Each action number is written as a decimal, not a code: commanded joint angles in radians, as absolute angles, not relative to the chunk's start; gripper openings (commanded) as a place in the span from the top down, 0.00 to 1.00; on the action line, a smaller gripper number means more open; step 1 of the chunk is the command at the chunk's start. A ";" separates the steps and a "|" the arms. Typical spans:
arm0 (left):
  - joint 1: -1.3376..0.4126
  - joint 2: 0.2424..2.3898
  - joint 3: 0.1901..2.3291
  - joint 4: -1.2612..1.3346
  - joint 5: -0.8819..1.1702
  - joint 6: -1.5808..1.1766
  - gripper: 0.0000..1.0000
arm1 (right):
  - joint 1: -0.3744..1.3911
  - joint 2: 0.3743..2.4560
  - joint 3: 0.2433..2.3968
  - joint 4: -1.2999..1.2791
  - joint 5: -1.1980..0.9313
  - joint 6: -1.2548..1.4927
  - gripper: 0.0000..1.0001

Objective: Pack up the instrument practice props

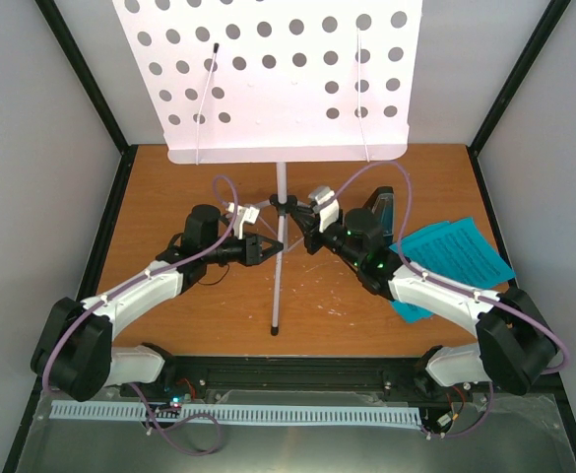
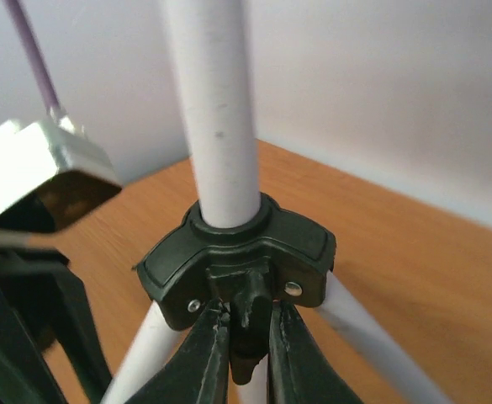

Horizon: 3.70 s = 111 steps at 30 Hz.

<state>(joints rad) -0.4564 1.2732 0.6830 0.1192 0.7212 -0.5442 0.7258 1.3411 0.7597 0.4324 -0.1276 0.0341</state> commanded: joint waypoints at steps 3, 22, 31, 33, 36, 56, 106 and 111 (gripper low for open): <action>-0.443 1.281 0.703 0.116 0.650 -0.539 0.73 | 0.778 1.335 0.761 0.315 -0.002 -0.612 0.92; -0.443 1.182 0.678 0.050 0.618 -0.506 0.56 | 0.793 1.091 0.619 0.445 0.074 -0.149 0.49; -0.443 1.189 0.690 0.047 0.609 -0.509 0.22 | 0.790 1.140 0.608 0.542 0.068 0.778 0.33; -0.443 1.185 0.692 0.049 0.605 -0.508 0.17 | 0.787 1.177 0.619 0.563 0.073 0.975 0.29; -0.443 1.171 0.691 0.044 0.579 -0.501 0.13 | 0.782 1.242 0.629 0.595 0.031 1.149 0.24; -0.443 1.164 0.707 0.017 0.520 -0.451 0.07 | 0.736 1.400 0.715 0.708 -0.043 1.453 0.20; -0.455 1.170 0.696 0.098 0.639 -0.466 0.38 | 0.469 1.525 1.171 0.832 -0.860 0.618 0.35; -0.457 1.207 0.699 0.123 0.668 -0.480 0.41 | 0.490 1.545 1.229 0.742 -0.911 0.548 0.37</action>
<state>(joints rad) -0.4507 1.1786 0.6765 0.0902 0.6479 -0.4660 0.4709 1.5333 1.1774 0.8009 -0.8177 0.6464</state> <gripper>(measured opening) 0.598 0.631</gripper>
